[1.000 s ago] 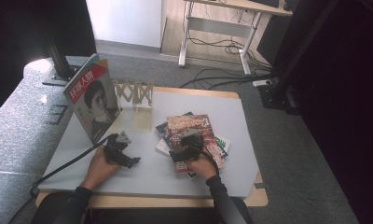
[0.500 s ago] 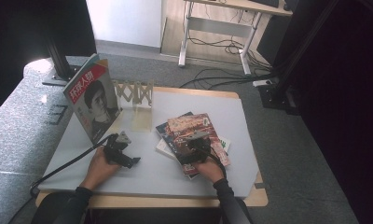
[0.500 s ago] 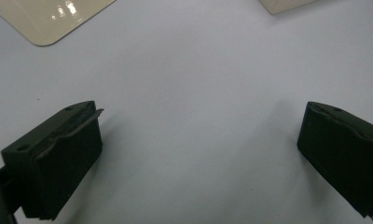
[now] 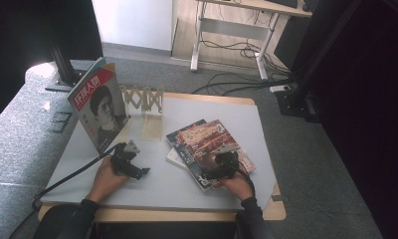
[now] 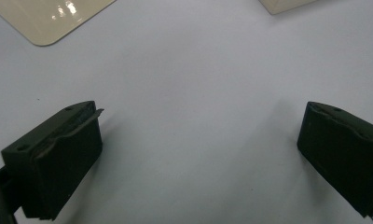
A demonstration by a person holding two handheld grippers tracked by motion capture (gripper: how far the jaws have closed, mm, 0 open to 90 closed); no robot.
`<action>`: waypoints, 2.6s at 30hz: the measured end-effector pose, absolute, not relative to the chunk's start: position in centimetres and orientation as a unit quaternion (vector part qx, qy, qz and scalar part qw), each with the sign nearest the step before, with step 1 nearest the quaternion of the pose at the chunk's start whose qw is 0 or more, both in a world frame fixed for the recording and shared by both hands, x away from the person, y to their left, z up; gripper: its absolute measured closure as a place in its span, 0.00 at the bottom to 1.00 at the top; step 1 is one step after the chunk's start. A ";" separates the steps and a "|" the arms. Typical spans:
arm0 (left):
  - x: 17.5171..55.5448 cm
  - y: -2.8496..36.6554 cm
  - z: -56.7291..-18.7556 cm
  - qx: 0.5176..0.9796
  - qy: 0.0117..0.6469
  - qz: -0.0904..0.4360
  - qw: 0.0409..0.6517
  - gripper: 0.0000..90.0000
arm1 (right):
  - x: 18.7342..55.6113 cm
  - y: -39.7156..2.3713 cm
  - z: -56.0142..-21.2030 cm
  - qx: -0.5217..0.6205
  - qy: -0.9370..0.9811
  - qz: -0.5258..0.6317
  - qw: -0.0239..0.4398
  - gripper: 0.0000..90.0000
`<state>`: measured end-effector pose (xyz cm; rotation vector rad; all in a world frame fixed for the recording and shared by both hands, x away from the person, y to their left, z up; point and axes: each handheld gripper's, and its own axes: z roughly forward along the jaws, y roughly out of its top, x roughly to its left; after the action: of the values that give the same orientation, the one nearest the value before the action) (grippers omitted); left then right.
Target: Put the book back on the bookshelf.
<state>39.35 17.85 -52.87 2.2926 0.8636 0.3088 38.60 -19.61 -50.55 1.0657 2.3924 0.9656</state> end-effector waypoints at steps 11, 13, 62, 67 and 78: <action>39.4 17.9 -52.9 0.877 0.330 0.118 0.330 0.00 | 39.2 -20.7 -49.3 0.366 0.849 0.348 0.157 0.06; 39.4 17.9 -52.9 0.877 0.330 0.118 0.330 0.00 | 39.7 -21.1 -49.1 0.371 0.845 0.350 0.163 0.06; 39.4 17.9 -52.9 0.877 0.330 0.117 0.329 0.00 | 51.1 -24.1 -50.5 0.432 0.822 0.348 0.129 0.00; 39.4 17.9 -52.9 0.877 0.330 0.117 0.329 0.00 | 50.6 -23.1 -50.4 0.414 0.832 0.345 0.129 0.00; 39.4 17.9 -52.9 0.876 0.331 0.118 0.330 0.00 | 49.1 -20.4 -50.2 0.374 0.852 0.343 0.128 0.00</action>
<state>39.35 17.86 -52.87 2.2926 0.8657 0.3076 49.13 -20.44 -50.18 1.0874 2.4792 0.9973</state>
